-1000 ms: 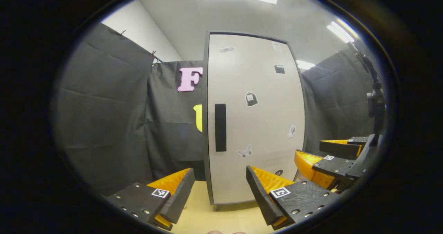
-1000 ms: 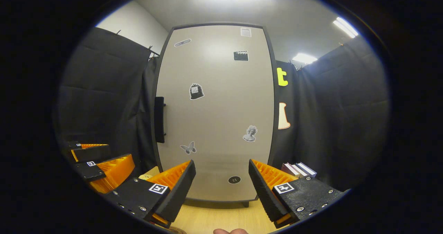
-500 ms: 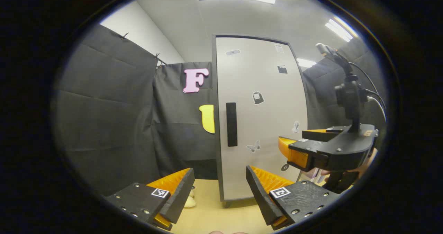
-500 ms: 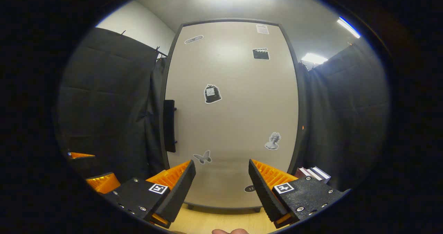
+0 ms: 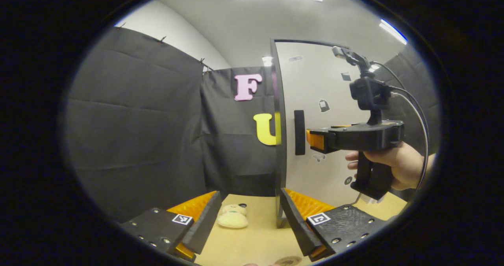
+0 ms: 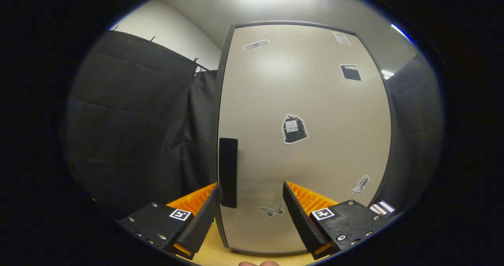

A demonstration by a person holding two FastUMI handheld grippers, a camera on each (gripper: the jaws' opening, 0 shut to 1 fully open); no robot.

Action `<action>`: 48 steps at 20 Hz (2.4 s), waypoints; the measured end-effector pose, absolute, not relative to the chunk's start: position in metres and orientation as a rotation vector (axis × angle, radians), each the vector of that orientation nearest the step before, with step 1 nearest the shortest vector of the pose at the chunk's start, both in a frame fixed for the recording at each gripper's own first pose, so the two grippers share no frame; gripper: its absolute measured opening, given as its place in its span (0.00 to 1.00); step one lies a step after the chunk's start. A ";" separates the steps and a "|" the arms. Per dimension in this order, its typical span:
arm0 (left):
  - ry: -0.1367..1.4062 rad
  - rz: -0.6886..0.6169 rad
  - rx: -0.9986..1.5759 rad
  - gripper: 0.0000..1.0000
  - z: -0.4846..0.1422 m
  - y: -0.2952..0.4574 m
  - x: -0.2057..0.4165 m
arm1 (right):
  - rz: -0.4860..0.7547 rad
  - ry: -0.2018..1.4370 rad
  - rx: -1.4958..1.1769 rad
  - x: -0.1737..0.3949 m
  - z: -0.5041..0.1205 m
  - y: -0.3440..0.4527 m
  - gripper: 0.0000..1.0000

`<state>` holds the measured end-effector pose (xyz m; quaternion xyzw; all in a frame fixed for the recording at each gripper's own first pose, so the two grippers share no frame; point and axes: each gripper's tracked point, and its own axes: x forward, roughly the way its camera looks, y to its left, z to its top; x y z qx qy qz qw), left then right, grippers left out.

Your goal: Open the cabinet door with the right hand, grasp the bottle in the cabinet with the left hand and place it on the coaster, then close the cabinet door with the right hand.

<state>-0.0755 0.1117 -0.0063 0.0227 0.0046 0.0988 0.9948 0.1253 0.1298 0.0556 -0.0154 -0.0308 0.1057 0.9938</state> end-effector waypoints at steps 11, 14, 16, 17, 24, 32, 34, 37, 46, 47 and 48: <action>0.042 0.301 0.016 0.90 -0.022 0.149 -0.093 | 0.210 0.062 -0.133 0.178 0.027 0.166 0.58; 0.063 0.308 0.005 0.90 -0.029 0.157 -0.100 | 0.240 0.072 -0.098 0.178 0.025 0.167 0.36; 0.077 0.308 -0.006 0.90 -0.034 0.153 -0.100 | 0.268 0.070 -0.108 0.177 0.024 0.167 0.30; 0.079 0.306 -0.012 0.90 -0.034 0.154 -0.099 | 0.278 0.068 -0.114 0.176 0.024 0.167 0.25; 0.058 0.277 -0.017 0.90 -0.030 0.149 -0.091 | 0.330 0.078 -0.103 0.163 0.024 0.165 0.18; 0.027 0.209 -0.036 0.87 -0.023 0.132 -0.085 | 0.360 0.089 -0.071 0.132 0.023 0.161 0.17; 0.012 0.176 -0.021 0.90 -0.012 0.111 -0.097 | 0.367 0.099 -0.052 0.125 0.022 0.159 0.17; 0.027 0.141 0.001 0.87 -0.017 0.095 -0.101 | 0.389 0.096 -0.046 0.117 0.022 0.154 0.18; -0.050 0.132 0.077 0.90 0.037 0.027 -0.127 | 0.457 0.119 0.001 0.071 0.025 0.129 0.18; -0.052 0.130 0.102 0.87 0.041 0.019 -0.129 | 0.452 0.124 0.004 0.066 0.026 0.124 0.18; -0.053 0.128 0.120 0.86 0.045 0.010 -0.128 | 0.448 0.122 0.012 0.063 0.025 0.120 0.18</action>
